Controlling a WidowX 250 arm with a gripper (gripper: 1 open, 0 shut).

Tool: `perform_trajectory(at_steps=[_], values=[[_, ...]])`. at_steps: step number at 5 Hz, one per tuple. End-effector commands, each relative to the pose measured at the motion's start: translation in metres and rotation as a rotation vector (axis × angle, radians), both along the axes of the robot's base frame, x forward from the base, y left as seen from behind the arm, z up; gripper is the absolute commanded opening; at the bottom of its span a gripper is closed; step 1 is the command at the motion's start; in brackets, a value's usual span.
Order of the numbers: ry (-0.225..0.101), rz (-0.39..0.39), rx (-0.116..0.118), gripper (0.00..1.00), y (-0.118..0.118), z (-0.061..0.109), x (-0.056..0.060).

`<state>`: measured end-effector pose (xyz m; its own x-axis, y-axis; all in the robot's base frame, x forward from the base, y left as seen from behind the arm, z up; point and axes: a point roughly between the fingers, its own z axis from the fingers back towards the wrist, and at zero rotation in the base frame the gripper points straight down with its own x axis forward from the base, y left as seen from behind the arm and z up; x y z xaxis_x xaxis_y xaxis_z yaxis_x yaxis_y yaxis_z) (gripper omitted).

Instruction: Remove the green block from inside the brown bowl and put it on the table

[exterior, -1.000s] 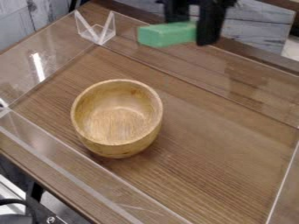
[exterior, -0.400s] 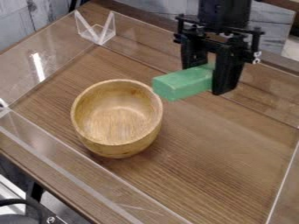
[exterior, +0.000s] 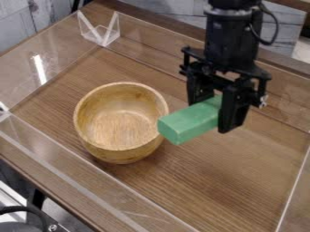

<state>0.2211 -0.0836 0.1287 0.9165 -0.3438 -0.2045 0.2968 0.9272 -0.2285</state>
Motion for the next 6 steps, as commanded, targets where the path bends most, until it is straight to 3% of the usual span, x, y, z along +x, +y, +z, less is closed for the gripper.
perform_trajectory(at_steps=[1,2,6], values=[[-0.093,0.011,0.001,0.00,-0.005,-0.005,0.002],[-0.124,0.041,0.018,0.00,-0.006,-0.014,0.006],[-0.152,0.073,0.012,0.00,-0.008,-0.050,0.014]])
